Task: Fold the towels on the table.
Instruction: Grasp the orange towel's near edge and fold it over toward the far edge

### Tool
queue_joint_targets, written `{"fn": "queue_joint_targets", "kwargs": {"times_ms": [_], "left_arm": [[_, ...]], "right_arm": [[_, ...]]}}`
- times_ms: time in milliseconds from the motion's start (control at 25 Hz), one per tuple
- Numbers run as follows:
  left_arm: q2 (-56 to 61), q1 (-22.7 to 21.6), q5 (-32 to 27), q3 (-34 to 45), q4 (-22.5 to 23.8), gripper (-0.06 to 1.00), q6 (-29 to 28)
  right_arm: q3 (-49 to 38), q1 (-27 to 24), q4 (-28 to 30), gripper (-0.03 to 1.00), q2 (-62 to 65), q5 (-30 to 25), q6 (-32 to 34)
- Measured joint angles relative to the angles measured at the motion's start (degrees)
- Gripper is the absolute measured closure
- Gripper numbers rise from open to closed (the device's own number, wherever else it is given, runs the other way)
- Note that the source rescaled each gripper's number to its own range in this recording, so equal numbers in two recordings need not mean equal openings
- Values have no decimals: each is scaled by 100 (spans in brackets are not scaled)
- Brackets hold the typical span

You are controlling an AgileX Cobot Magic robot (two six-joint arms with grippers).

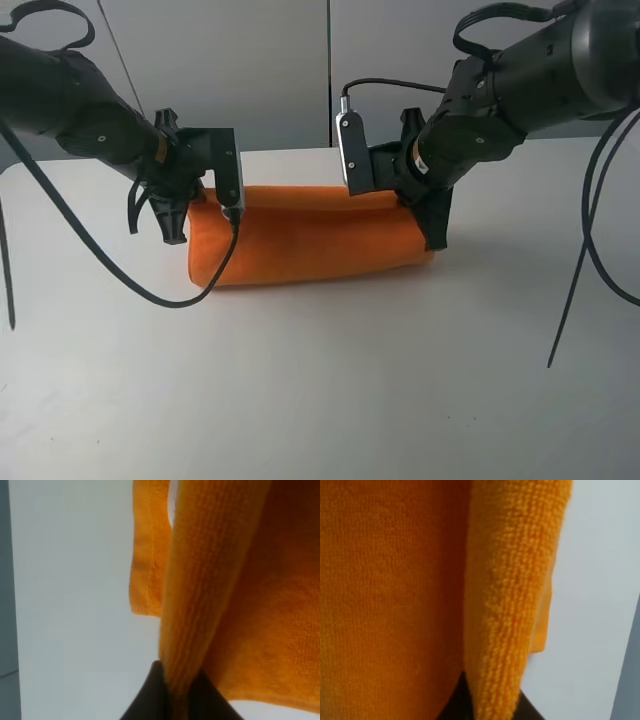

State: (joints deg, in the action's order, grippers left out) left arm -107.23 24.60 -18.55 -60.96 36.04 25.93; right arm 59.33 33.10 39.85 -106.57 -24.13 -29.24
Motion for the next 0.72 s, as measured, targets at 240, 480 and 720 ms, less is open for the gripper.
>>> {"fn": "queue_joint_targets", "kwargs": {"times_ms": [240,480,720], "left_arm": [[-329,-175,312,-160,195,94,-383],[-459,-279,792,-160,359,94,-438],[-727,-284,1140,-160,418,94,-438]], "right_arm": [[0,-123,73,97,-333,317,12],[0,-134,135,97,-601,407,32],[0,-170,150,97,-700,420,44]]}}
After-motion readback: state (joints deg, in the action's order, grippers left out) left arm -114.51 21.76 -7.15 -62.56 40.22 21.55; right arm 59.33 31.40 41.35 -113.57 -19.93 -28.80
